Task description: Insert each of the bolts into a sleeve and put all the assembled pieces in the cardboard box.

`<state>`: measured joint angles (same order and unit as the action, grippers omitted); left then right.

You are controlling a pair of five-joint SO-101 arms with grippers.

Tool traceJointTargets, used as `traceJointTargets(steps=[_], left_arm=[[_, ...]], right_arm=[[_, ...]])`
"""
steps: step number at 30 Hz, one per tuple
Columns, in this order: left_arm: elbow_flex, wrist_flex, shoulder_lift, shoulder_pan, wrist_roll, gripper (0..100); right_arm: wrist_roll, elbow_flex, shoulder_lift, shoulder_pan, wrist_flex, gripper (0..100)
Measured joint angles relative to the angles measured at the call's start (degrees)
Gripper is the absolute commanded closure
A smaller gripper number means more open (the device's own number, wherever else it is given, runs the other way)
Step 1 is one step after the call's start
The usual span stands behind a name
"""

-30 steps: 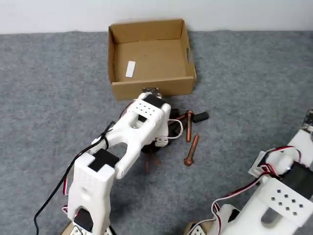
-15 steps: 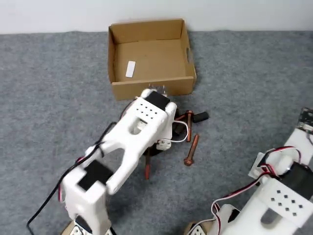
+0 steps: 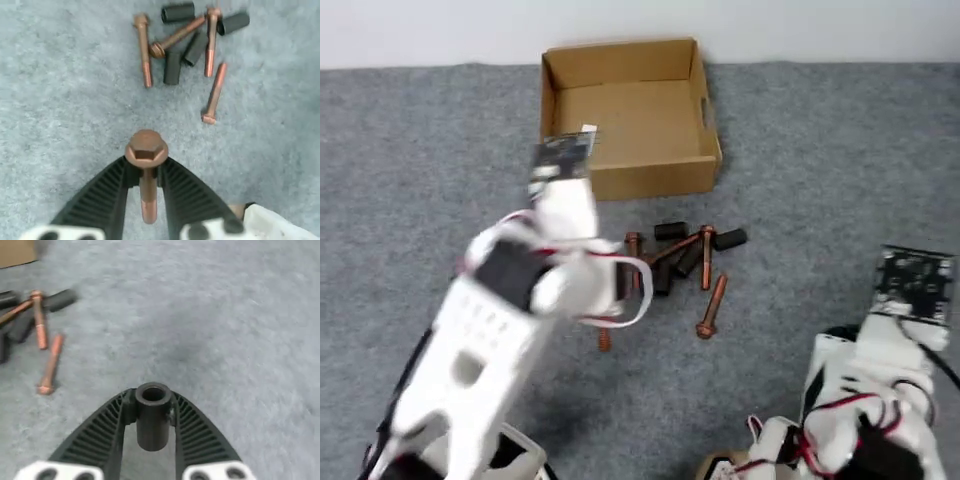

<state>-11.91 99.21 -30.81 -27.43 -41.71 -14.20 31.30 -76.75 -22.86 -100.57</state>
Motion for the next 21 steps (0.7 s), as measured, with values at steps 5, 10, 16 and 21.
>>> traceJointTargets(steps=[5, 10, 16, 21], left_arm=[[-7.03, 0.09, -14.95, 5.89, 5.36, 100], [-13.80, 0.18, -29.01, 12.40, 10.73, 100], [-20.57, -4.48, -43.78, 16.88, 14.59, 100], [-26.81, -16.97, -53.63, 15.65, 15.74, 100]], right_arm=[[7.03, 1.41, -1.23, 8.18, 0.00, 98.9], [14.07, 3.69, -1.67, 18.29, 0.00, 98.9], [24.18, 8.97, -1.76, 31.74, 3.78, 98.9], [30.95, 10.11, -1.67, 42.11, 11.60, 98.9]])
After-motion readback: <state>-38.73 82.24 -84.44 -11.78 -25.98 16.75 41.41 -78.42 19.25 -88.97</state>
